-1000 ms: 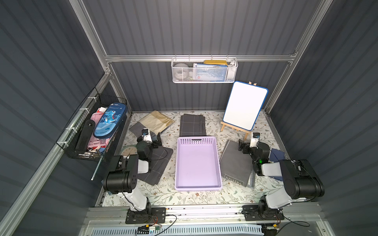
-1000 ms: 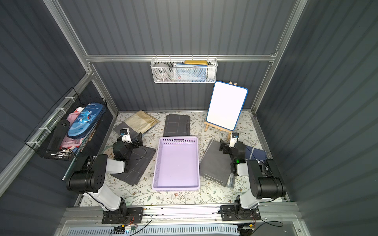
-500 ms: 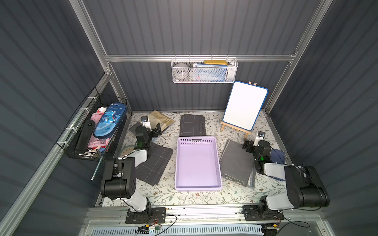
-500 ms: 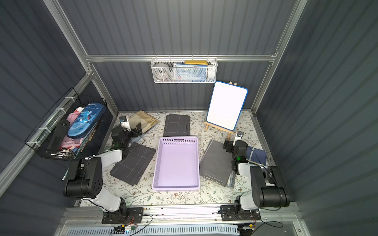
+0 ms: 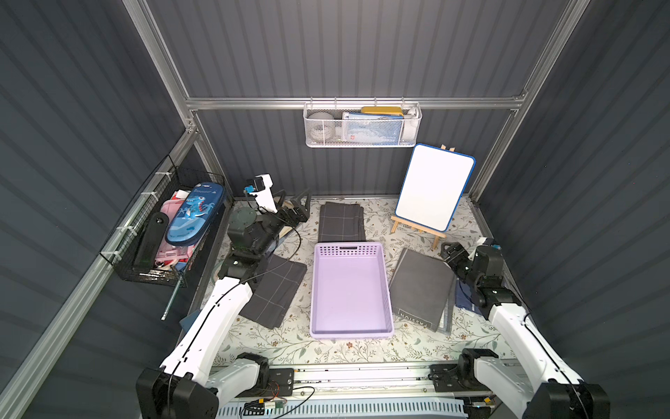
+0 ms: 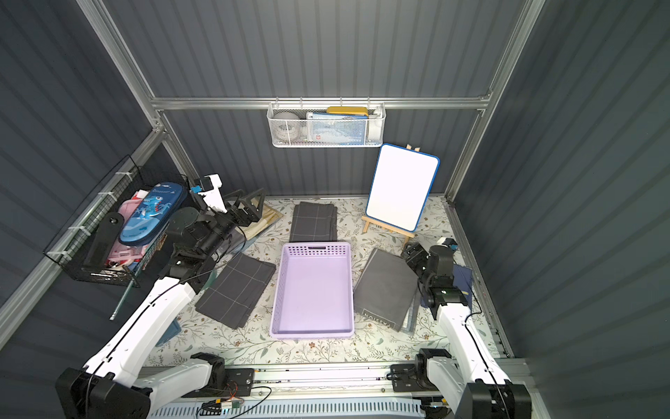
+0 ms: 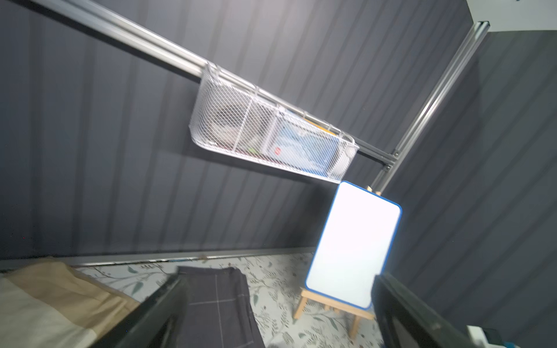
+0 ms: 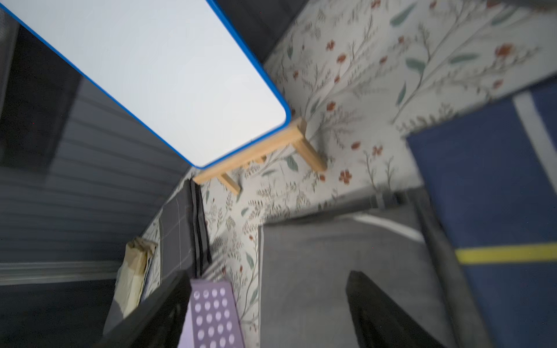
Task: Put the folded pillowcase in the basket
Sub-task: Adjust the basket at the center of the board.
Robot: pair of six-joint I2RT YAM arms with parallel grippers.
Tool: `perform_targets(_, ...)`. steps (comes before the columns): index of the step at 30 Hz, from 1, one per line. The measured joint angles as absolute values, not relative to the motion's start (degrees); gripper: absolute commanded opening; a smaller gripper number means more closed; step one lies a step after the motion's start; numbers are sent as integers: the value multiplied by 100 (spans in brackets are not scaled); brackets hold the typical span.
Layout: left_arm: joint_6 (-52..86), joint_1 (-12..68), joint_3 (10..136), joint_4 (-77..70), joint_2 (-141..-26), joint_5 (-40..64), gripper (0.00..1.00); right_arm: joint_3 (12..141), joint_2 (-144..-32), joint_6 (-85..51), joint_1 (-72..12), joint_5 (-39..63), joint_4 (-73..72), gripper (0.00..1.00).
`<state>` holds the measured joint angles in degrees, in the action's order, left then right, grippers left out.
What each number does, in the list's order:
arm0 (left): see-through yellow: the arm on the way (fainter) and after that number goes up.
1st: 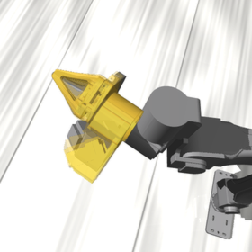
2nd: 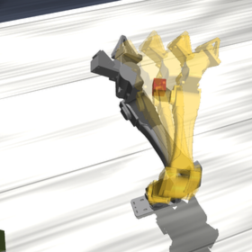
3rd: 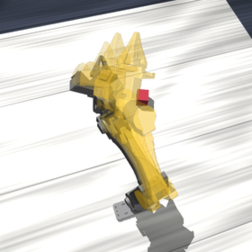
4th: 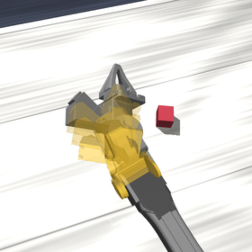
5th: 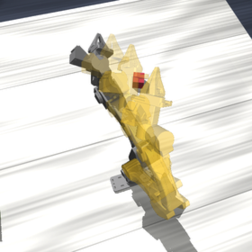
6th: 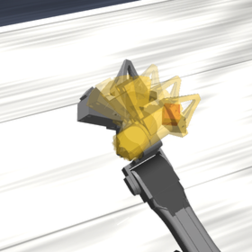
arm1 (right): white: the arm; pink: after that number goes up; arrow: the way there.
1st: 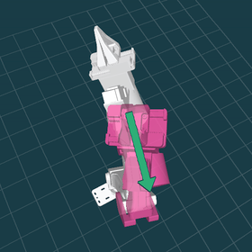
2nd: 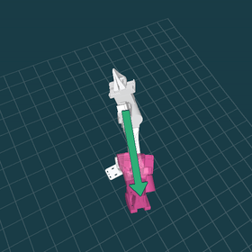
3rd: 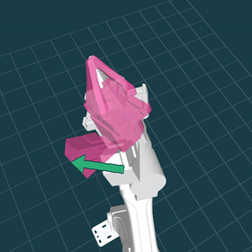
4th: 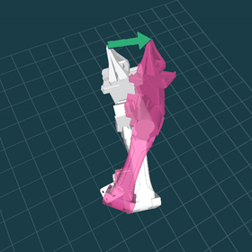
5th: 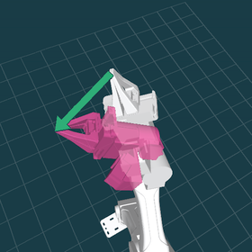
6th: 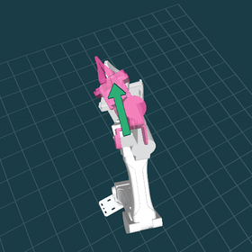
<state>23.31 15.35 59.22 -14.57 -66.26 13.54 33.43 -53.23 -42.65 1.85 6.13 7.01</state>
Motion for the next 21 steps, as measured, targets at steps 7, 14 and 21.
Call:
perform_targets(7, 3017, 1525, 6460, -388, -7467, 2408, 0, 4630, -5098, -3649, -104, 945, 2547, 0)
perform_targets(14, 3277, 1957, 7507, 1337, -8176, 2150, 40, 4644, -5170, -3256, -906, 1087, 4077, 40)
perform_targets(21, 3238, 2908, 7452, 2919, -8326, 862, 61, 4639, -5378, -3321, -2213, 1240, 4493, 48)
